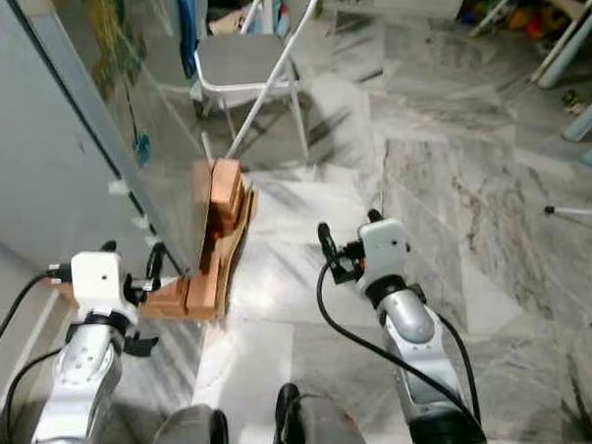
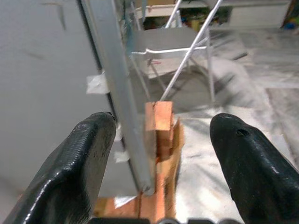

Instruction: Restocking fridge

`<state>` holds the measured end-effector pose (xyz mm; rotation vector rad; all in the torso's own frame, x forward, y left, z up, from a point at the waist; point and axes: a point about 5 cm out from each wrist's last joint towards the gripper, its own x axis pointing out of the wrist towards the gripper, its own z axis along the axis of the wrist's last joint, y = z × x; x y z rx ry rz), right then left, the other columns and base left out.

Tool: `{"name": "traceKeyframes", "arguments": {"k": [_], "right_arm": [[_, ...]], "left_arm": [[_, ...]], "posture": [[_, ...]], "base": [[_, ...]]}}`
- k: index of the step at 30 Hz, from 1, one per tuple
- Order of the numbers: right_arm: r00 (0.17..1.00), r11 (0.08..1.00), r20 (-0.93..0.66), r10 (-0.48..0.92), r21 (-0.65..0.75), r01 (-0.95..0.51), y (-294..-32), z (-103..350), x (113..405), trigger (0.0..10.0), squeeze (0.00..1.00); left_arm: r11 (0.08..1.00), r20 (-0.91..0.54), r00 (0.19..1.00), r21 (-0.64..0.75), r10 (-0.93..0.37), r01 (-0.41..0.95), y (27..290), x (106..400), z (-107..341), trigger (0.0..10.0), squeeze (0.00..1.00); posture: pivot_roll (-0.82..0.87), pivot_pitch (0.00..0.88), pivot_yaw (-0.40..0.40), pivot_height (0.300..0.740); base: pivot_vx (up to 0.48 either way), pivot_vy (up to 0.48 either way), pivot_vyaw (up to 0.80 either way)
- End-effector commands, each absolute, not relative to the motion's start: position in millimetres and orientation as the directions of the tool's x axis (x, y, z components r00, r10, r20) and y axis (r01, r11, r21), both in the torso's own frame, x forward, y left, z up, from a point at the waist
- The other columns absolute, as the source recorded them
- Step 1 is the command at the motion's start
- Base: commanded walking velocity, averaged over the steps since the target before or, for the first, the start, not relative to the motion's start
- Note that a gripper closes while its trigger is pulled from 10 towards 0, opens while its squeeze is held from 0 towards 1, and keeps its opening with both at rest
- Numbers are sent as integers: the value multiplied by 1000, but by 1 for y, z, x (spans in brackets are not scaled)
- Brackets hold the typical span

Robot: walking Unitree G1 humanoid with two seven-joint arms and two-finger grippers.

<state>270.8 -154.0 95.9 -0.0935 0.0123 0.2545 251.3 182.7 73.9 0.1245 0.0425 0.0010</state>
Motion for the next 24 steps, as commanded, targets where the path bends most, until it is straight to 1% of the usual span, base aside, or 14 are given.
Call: {"name": "traceKeyframes", "arguments": {"k": [1,5,8,24], "right_arm": [[969,965,-22,246,-93,-247,-156,97,270,10000,0],[969,965,-18,245,-92,-246,-156,97,271,10000,0],[970,966,-12,243,-91,-243,-156,97,271,10000,0],[973,968,-6,231,-94,-231,-156,97,272,10000,0]], "left_arm": [[991,-44,999,133,15,-9,186,250,73,10000,0],[991,-30,999,132,11,-7,188,251,75,10000,0],[991,-21,1000,134,5,-2,189,251,77,10000,0],[991,-22,1000,134,-7,10,190,251,75,10000,0]], "posture": [[90,144,-33,740],[91,144,-32,740],[92,143,-31,740],[94,142,-32,740]], "base": [[0,0,0],[0,0,0],[314,0,0],[477,0,0]]}}
